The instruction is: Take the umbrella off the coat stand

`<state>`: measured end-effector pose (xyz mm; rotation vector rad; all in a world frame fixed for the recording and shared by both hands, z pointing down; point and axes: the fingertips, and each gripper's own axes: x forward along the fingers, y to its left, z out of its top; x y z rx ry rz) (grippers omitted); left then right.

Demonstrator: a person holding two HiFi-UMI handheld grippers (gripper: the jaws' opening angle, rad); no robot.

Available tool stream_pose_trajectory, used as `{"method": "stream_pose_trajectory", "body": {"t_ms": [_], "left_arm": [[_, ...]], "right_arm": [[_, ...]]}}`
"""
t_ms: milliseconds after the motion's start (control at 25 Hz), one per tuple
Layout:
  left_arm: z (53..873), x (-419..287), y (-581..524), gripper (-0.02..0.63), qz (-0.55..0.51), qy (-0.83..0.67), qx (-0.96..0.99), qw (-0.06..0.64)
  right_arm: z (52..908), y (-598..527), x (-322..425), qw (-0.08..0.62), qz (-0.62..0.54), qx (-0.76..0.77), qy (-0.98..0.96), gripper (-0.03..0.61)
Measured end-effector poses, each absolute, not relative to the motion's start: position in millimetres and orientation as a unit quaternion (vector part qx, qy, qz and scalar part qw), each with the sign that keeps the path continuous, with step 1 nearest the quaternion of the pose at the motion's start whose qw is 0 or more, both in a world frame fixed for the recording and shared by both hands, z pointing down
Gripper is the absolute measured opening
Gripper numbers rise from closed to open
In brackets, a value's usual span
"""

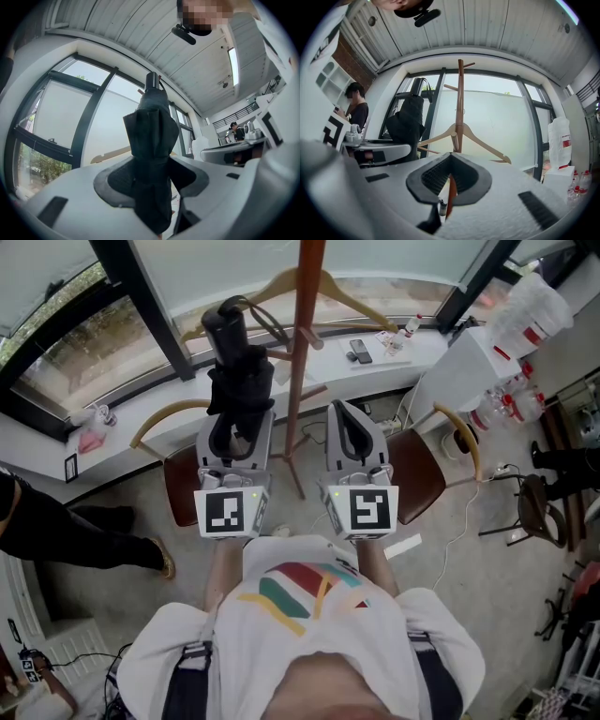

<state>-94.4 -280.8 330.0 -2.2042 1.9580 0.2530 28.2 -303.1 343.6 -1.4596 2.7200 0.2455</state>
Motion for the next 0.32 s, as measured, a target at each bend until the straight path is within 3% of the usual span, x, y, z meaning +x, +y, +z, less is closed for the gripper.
{"method": "stream_pose_trajectory", "body": {"t_ms": [320], "left_arm": [[327.8,-93.8,-279.1,0.216,0.086,0.659,-0.741,0.092]], "right_arm": [[341.0,-301.6,33.1,0.020,0.081,-0.476,0.876,0.000]]}}
